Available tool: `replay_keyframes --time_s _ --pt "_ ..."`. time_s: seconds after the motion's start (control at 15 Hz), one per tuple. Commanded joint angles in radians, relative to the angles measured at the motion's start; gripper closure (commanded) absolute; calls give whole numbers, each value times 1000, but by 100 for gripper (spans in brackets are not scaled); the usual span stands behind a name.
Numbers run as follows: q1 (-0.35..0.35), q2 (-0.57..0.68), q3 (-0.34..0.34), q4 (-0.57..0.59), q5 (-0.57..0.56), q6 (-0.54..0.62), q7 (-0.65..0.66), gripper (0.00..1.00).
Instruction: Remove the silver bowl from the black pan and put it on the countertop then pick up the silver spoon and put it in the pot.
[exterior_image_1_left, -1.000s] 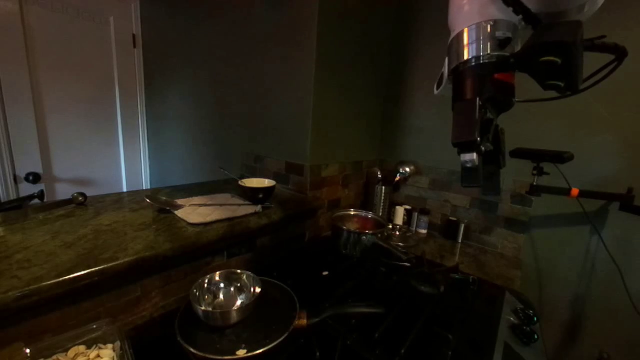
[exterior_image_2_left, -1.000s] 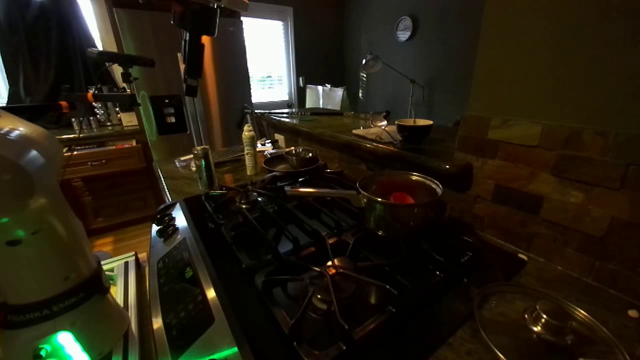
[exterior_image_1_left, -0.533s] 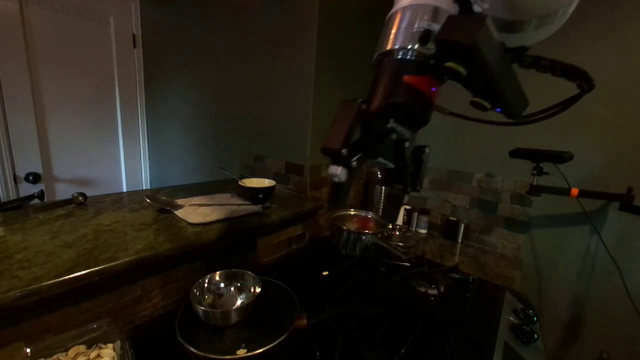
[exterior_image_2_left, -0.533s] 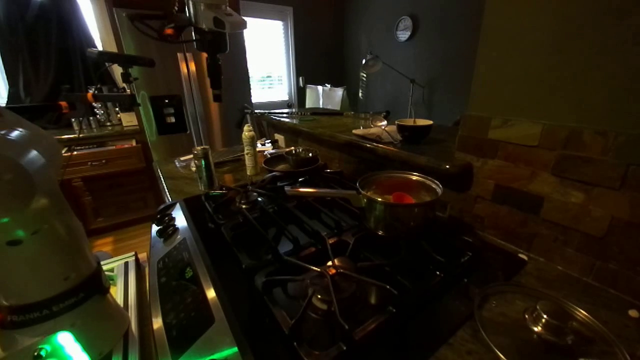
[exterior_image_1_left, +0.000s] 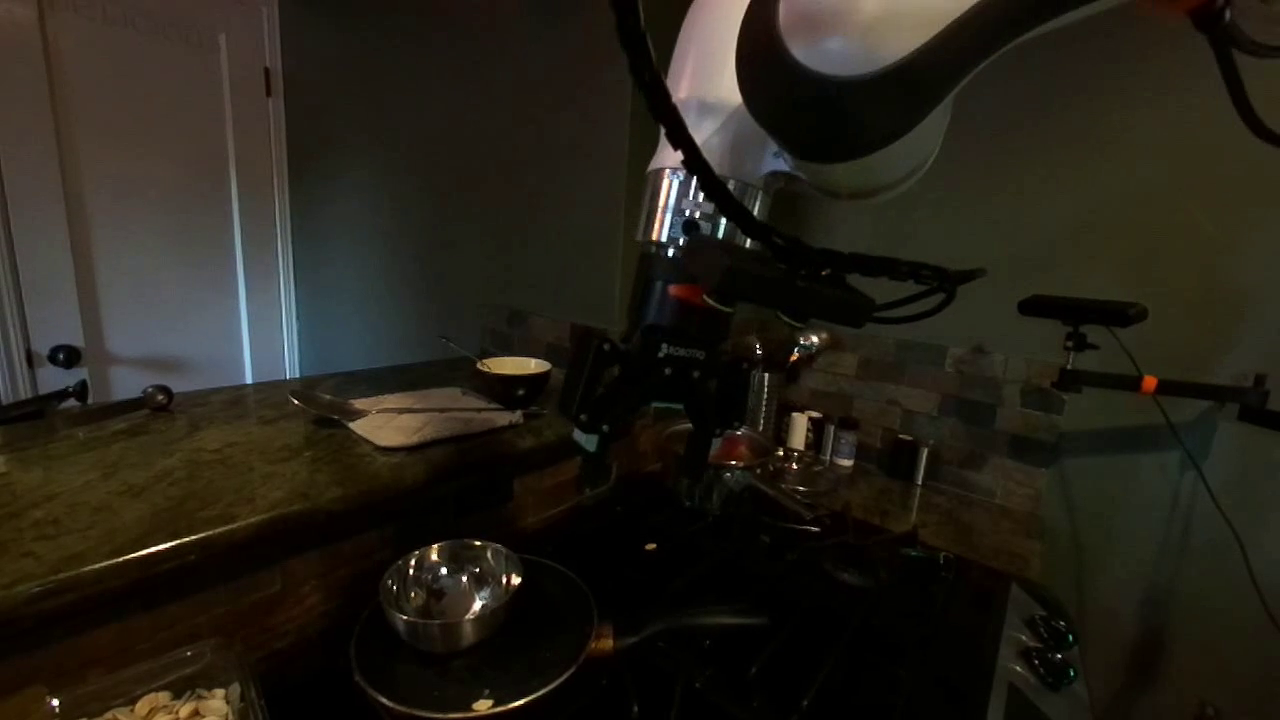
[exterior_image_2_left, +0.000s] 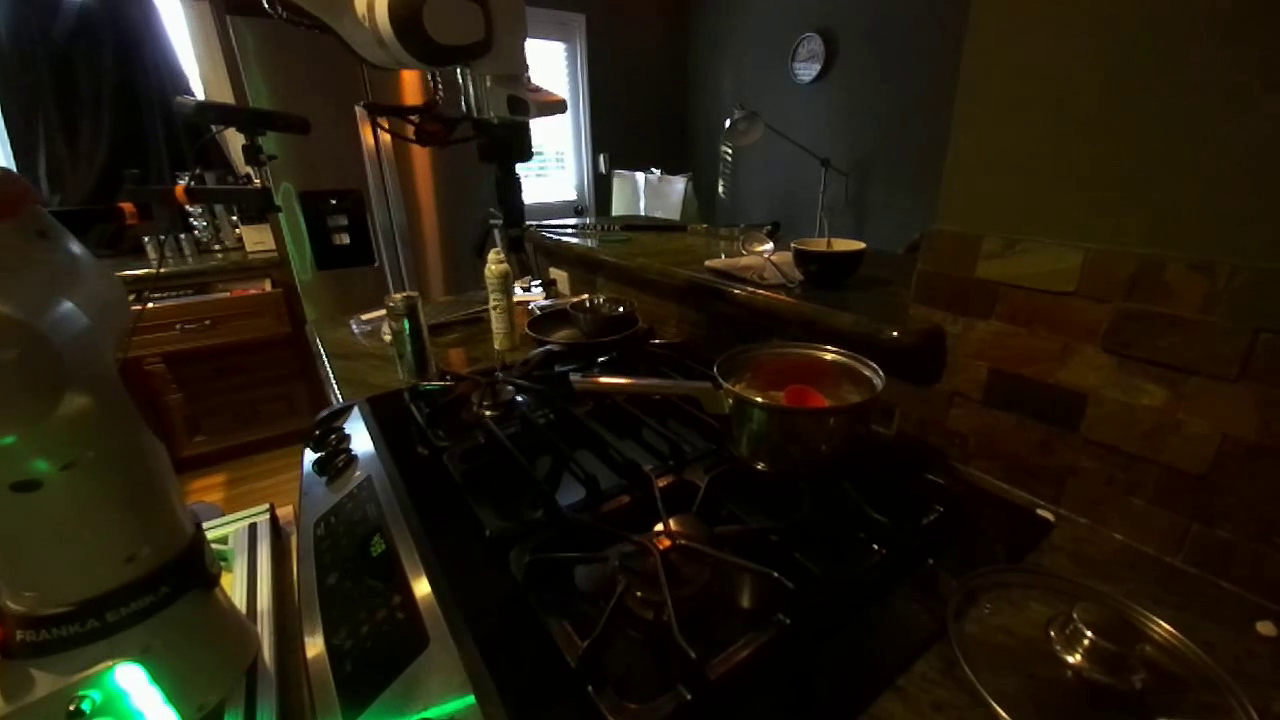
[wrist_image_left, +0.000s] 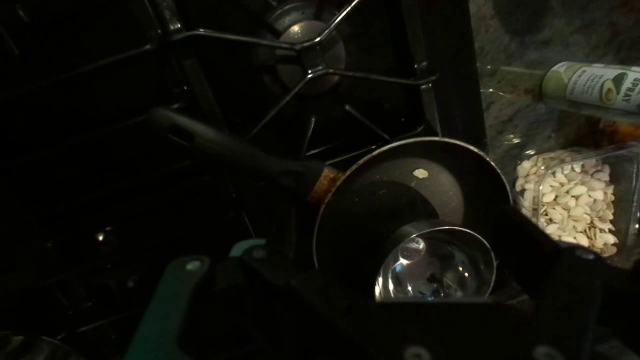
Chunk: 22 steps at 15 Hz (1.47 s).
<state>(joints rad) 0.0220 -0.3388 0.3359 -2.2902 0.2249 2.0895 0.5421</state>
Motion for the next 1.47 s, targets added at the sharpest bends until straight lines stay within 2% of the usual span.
replay_keyframes --time_s 0.0,0.33,0.8,0.87,1.0,1.07,1.33,1.4 --pt "42 -3 -31 1 -14 0 11 0" --pt "48 21 -28 -10 -1 96 51 0" --pt "57 29 -48 0 -12 72 33 0" --pt "45 37 -37 3 -40 78 73 0" --pt "55 87 -28 17 -29 122 96 0" --pt "52 118 -1 14 -65 179 158 0" --pt "86 236 18 23 -122 342 247 0" --pt "88 272 19 34 -173 366 289 0"
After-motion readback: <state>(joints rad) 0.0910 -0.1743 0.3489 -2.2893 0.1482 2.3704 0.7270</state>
